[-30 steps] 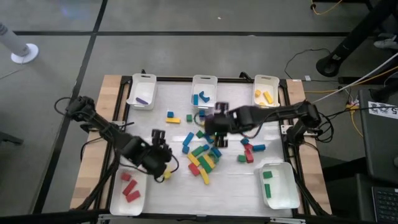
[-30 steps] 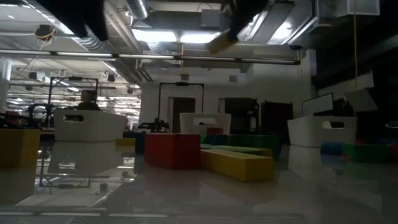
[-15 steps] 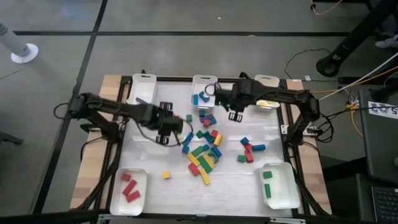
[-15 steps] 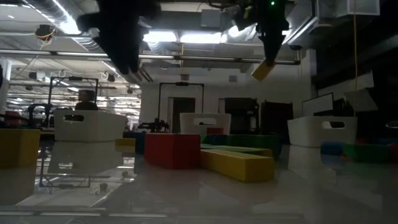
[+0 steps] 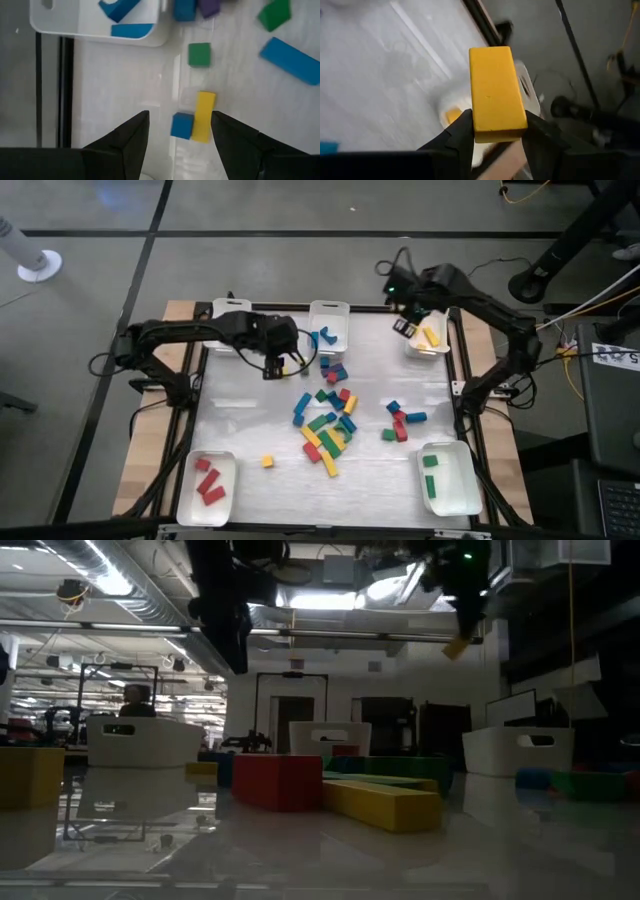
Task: Sort blocks
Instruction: Put the yellow block into the top right white bin
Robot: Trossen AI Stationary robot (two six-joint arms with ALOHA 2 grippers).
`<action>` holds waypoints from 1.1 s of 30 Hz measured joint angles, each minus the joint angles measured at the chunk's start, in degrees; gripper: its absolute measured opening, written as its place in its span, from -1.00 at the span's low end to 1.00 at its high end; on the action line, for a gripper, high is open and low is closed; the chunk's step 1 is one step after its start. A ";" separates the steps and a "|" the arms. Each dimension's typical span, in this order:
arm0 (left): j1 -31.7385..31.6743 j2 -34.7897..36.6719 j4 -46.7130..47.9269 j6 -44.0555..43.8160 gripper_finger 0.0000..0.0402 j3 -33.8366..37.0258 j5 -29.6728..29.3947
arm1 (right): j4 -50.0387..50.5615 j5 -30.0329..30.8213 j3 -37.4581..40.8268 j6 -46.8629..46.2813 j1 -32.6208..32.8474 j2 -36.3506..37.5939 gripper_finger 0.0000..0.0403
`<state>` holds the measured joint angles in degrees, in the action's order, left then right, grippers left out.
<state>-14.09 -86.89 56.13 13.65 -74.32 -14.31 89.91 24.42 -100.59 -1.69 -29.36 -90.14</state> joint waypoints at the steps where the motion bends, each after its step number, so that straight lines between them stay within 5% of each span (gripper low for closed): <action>1: -0.52 0.00 -0.04 0.00 0.01 0.00 0.01 | 0.14 -0.06 1.94 -0.28 -1.42 1.51 -0.31; 16: -2.14 0.00 -2.78 -6.34 0.01 0.00 0.06 | -18.28 -4.23 36.59 0.19 -11.37 19.60 -0.26; 25: -2.21 -0.02 -2.57 -12.35 0.01 3.59 0.23 | -34.33 -3.26 45.44 5.13 -11.20 19.54 -0.25; 33: -2.21 -0.06 -2.86 -24.56 0.01 9.63 0.23 | -35.42 -0.41 47.24 5.07 -11.20 19.53 -0.25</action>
<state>-16.29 -86.95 53.27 -10.91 -64.70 -14.09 54.50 24.01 -53.35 3.38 -40.56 -70.61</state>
